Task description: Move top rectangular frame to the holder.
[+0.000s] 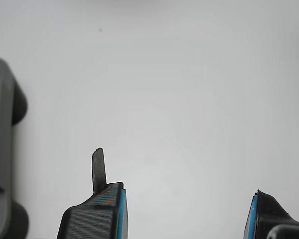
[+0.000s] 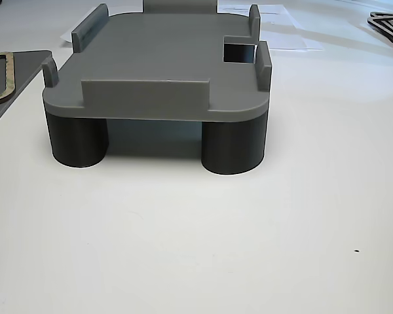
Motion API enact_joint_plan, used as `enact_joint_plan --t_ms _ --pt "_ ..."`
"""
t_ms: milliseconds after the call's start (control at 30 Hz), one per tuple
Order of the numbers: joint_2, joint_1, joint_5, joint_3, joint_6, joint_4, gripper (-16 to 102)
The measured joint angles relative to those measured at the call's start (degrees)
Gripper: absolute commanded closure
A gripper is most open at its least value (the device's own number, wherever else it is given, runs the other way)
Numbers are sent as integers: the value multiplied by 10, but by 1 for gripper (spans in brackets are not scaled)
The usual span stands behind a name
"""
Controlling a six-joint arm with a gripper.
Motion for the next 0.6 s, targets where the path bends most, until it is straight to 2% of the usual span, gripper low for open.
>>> enact_joint_plan --t_ms 100,200,267,433,600 --pt "-14 0 -18 -13 -20 0 -14" --pt "-78 0 -65 -76 -49 -1 -14" --pt "-127 0 -76 -120 -49 -2 -14" --pt "-184 30 -60 -175 -33 22 -14" --pt "-231 132 -18 -242 45 114 -14"
